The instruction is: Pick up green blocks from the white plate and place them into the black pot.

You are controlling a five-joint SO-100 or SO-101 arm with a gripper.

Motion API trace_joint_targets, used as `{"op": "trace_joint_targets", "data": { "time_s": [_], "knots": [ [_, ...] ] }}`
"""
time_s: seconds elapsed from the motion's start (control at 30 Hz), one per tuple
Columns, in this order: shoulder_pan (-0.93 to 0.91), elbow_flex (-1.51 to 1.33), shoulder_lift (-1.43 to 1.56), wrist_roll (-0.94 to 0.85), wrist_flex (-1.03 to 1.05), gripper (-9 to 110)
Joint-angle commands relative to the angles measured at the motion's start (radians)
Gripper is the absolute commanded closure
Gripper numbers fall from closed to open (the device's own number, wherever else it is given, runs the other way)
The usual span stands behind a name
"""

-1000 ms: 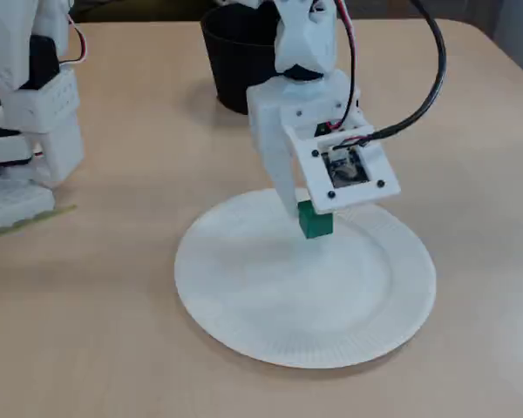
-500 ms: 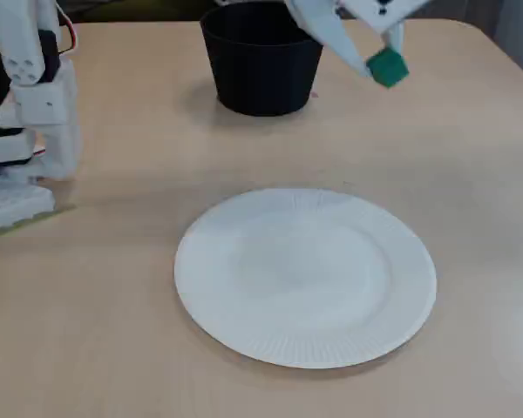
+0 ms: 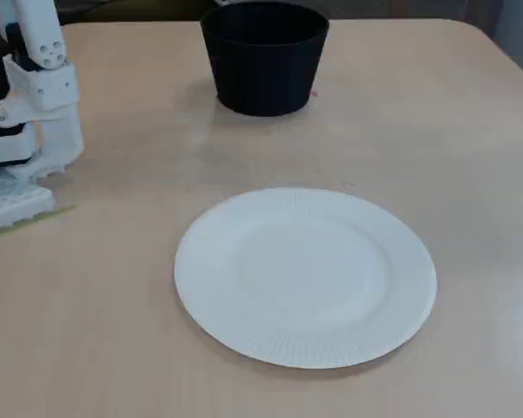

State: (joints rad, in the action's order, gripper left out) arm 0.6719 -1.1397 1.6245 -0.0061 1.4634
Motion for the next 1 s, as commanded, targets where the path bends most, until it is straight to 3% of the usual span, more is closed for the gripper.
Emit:
{"op": "trace_joint_targets", "data": {
  "time_s": [0.0,0.2,0.4,0.6,0.7,0.77,0.87,0.97],
  "knots": [
    [0.080,0.031,0.003,0.028,0.028,104],
    [0.123,0.028,-0.118,0.066,0.021,104],
    [0.086,0.028,-0.167,0.029,-0.054,96],
    [0.031,0.028,-0.164,-0.046,-0.081,66],
    [0.005,0.028,-0.132,-0.072,-0.081,61],
    [-0.021,0.040,-0.091,-0.081,-0.083,69],
    [-0.101,0.048,0.034,-0.081,-0.133,104],
    [-0.219,0.048,0.184,-0.078,-0.224,104]
  ]
}}
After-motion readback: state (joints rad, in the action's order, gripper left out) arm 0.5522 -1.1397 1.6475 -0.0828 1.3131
